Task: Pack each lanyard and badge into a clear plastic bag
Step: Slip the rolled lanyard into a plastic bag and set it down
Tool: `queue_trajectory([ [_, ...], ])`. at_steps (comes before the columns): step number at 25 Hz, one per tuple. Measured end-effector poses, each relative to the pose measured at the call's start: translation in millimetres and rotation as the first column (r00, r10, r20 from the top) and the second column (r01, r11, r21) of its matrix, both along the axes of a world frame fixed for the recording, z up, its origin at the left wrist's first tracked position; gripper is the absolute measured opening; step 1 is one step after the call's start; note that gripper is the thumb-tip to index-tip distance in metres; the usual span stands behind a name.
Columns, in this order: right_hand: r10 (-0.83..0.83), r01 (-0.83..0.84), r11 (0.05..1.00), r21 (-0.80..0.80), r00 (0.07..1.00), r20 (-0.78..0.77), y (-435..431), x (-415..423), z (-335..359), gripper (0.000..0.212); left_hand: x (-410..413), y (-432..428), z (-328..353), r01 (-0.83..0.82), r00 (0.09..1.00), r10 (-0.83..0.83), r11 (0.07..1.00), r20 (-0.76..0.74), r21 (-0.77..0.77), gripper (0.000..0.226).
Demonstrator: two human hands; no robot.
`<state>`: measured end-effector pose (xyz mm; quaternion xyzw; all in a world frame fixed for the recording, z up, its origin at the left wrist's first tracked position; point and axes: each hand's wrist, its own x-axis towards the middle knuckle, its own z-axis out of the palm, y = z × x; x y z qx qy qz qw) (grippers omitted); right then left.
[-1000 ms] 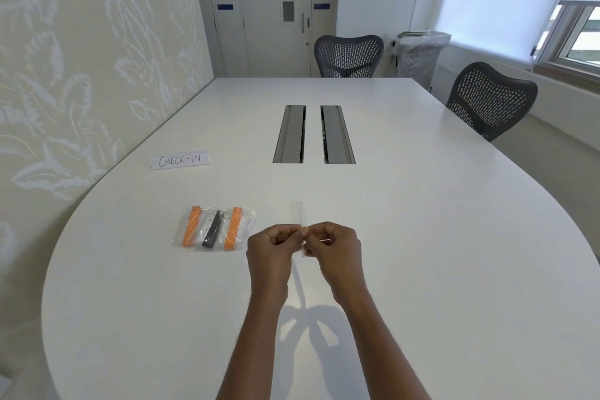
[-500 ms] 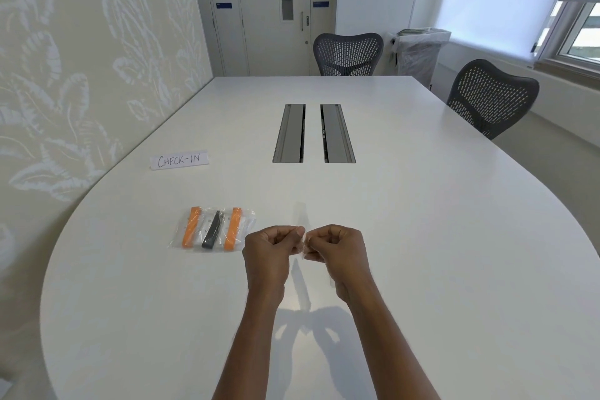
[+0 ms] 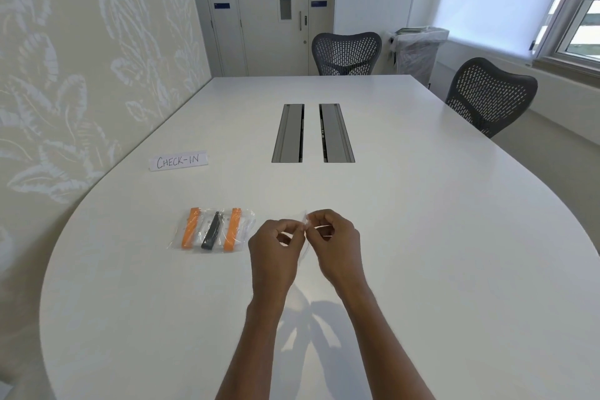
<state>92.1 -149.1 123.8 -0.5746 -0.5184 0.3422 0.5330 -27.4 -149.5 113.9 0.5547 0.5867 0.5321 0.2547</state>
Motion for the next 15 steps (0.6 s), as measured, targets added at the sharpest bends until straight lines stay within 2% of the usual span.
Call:
queue_trajectory([
  [4,0.002,-0.002,1.0,0.014,1.0,0.003,-1,0,0,0.012,1,-2,4,0.031,0.999,-0.03,0.999,-0.044,0.037,0.013],
  [8,0.011,-0.012,1.0,0.011,0.997,0.081,-1,2,0,0.019,5,-3,4,-0.037,0.997,0.043,0.994,-0.057,0.101,0.012],
  [12,-0.104,0.103,0.995,0.02,0.988,0.115,-2,5,-3,0.016,6,-4,3,-0.116,0.992,0.122,0.985,-0.041,0.128,0.015],
  [15,-0.04,0.033,0.998,0.053,0.988,0.148,-3,2,-2,0.007,11,-6,4,-0.085,0.995,0.092,0.986,-0.043,0.145,0.017],
])
